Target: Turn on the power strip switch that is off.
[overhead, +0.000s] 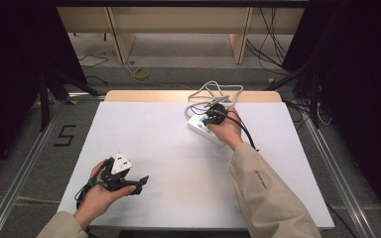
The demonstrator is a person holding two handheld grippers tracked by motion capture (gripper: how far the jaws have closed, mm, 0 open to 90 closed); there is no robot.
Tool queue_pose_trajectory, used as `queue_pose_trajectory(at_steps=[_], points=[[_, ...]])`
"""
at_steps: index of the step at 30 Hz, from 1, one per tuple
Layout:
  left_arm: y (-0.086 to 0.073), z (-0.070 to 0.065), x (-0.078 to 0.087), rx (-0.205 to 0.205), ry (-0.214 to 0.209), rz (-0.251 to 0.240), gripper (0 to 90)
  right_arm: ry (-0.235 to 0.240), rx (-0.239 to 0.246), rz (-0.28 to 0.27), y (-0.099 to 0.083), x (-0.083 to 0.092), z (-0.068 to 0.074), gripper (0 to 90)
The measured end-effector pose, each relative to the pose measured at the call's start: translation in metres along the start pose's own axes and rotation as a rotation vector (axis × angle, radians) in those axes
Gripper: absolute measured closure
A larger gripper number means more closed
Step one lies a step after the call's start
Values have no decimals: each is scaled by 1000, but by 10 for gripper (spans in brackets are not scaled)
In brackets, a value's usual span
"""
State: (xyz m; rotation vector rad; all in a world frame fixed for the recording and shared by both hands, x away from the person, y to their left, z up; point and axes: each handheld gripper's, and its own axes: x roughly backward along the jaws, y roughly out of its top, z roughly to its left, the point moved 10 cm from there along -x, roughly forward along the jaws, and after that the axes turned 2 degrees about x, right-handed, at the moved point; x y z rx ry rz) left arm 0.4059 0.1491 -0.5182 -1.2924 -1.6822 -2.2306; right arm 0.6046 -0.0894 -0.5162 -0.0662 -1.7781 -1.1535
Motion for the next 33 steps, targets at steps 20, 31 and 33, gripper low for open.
queue_pose_trajectory(at_steps=[20,31,33], points=[[1,-1,0,0,-1,-3,155,1,5,17,8,-8,1,900],[0,-1,0,-1,-4,-5,155,8,8,26,10,-15,4,900],[0,-1,0,-1,-4,-5,156,6,15,31,11,-16,4,900]])
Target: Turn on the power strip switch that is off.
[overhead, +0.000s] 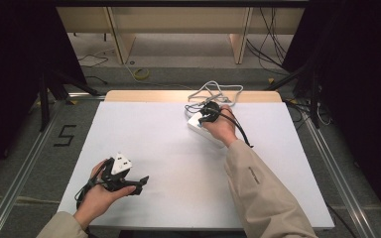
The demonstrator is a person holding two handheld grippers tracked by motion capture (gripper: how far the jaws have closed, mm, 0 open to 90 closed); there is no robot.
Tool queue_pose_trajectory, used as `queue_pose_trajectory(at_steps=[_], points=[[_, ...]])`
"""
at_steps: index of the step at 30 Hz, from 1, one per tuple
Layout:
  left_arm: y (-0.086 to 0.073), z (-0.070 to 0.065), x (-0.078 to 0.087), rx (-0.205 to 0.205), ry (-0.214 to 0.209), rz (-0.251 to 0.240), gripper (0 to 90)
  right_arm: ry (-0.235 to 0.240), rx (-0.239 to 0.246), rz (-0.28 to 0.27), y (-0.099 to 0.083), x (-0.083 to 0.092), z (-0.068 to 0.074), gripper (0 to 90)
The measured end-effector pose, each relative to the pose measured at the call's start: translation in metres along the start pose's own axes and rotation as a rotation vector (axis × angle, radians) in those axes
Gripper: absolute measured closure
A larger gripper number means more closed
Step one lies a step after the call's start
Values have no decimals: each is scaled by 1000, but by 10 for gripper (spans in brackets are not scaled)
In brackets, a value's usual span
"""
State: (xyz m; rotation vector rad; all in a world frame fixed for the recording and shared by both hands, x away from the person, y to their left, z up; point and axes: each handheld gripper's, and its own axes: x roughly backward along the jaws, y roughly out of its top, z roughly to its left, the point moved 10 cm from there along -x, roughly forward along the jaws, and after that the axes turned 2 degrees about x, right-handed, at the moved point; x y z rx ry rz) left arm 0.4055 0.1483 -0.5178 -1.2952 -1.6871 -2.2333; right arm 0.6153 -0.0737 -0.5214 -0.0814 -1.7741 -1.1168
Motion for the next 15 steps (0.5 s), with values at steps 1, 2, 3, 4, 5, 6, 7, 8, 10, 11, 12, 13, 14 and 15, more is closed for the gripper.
queue_pose_trajectory(at_steps=[1,2,3,4,5,6,7,8,10,11,12,13,14,15], points=[[0,0,0,1,0,-1,155,1,2,6,0,0,0,900],[0,0,0,1,0,-1,155,0,4,8,0,-1,0,900],[0,0,0,0,0,0,155,2,5,10,0,-1,0,900],[0,0,0,0,0,0,156,1,7,11,0,-2,0,900],[0,0,0,0,0,0,155,1,6,15,0,-2,0,900],[0,0,0,1,0,0,155,2,7,14,1,-3,0,900],[0,0,0,0,0,-1,155,1,7,18,1,-3,0,900],[0,0,0,1,0,-1,156,1,10,21,1,-3,0,900],[0,0,0,0,0,1,155,1,13,21,1,-4,0,900],[0,0,0,0,0,1,155,1,11,22,2,-4,0,900],[0,0,0,0,0,0,155,4,13,25,2,-4,0,900],[0,0,0,0,-1,1,155,7,18,28,2,-4,1,900],[0,0,0,0,0,0,155,9,19,29,3,-4,2,900],[0,0,0,1,-1,-1,155,9,17,29,3,-5,2,900]])
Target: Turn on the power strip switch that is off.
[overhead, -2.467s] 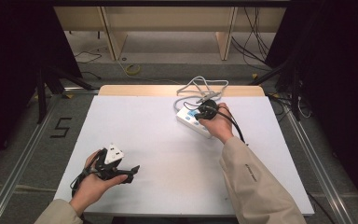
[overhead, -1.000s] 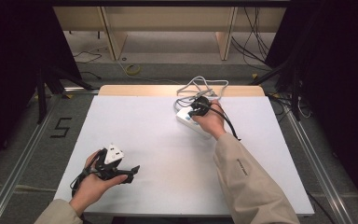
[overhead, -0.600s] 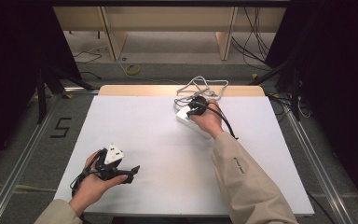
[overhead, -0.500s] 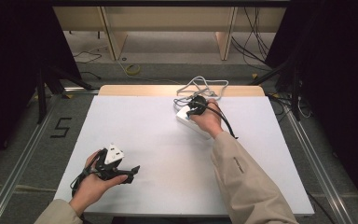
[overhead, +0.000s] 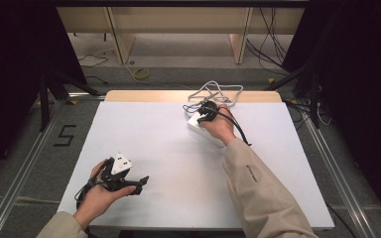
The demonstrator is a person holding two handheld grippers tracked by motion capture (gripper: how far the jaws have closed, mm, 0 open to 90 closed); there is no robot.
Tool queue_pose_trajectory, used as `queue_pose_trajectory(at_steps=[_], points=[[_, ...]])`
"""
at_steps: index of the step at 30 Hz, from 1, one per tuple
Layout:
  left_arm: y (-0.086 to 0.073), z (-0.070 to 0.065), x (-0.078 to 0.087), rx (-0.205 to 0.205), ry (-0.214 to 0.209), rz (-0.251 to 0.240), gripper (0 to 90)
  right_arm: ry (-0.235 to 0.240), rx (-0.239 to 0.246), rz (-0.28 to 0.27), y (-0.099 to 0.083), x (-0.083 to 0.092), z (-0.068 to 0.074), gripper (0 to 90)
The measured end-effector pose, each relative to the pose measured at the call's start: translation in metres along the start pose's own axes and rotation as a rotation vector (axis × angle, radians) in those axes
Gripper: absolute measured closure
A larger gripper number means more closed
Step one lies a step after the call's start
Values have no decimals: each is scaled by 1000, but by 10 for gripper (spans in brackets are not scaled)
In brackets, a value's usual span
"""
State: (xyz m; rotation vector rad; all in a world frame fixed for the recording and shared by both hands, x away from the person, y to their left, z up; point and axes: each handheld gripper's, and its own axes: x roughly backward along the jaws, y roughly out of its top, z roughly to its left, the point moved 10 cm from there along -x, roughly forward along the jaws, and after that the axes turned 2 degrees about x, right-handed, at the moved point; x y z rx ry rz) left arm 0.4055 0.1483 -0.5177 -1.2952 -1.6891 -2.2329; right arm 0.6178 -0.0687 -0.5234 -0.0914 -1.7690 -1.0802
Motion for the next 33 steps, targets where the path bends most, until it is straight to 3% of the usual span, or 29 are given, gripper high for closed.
queue_pose_trajectory(at_steps=[33], points=[[1,0,-1,-1,0,3,155,-14,12,37,-3,-3,1,900]])
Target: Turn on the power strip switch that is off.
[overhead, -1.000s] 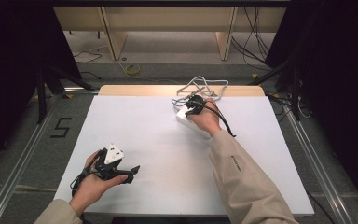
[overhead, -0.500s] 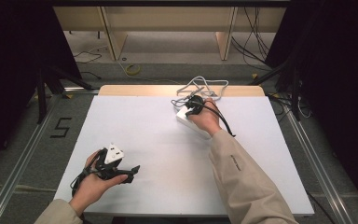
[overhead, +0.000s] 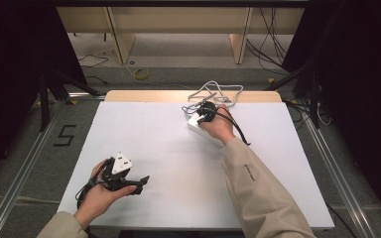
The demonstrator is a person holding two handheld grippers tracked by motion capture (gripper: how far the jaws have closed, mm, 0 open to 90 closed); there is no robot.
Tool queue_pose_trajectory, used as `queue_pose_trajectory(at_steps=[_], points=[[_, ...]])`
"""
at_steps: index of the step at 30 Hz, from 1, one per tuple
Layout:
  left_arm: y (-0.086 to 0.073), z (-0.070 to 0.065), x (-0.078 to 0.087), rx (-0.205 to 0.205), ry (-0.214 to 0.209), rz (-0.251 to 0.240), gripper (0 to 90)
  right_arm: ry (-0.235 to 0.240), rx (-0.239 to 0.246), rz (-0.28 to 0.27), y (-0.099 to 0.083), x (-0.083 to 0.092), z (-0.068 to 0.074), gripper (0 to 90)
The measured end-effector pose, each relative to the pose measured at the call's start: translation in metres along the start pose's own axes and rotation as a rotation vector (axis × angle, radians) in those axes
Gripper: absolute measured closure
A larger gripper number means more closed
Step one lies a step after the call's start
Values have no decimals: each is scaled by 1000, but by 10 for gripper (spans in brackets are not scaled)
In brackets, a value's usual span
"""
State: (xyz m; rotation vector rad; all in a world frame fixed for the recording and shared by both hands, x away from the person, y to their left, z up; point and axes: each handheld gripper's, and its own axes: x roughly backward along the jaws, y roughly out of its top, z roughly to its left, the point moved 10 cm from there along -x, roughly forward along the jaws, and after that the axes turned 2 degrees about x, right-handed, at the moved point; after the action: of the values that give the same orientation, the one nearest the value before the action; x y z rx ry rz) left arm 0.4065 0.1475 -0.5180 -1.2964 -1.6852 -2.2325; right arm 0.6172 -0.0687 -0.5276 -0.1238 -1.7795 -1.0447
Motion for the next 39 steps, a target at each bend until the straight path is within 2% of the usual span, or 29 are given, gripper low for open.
queue_pose_trajectory(at_steps=[10,14,26,36,39], points=[[0,-1,0,-5,-3,4,155,-24,22,34,1,-1,2,900],[0,-1,0,-5,-3,4,155,-26,18,44,0,-1,2,900],[1,-2,-1,-6,-5,3,155,-34,-3,41,-1,-1,3,900],[1,-2,-1,-5,-6,1,155,-20,-18,29,-1,-2,1,900],[1,-2,-1,-5,-5,0,155,-15,-40,9,-1,-2,1,900]])
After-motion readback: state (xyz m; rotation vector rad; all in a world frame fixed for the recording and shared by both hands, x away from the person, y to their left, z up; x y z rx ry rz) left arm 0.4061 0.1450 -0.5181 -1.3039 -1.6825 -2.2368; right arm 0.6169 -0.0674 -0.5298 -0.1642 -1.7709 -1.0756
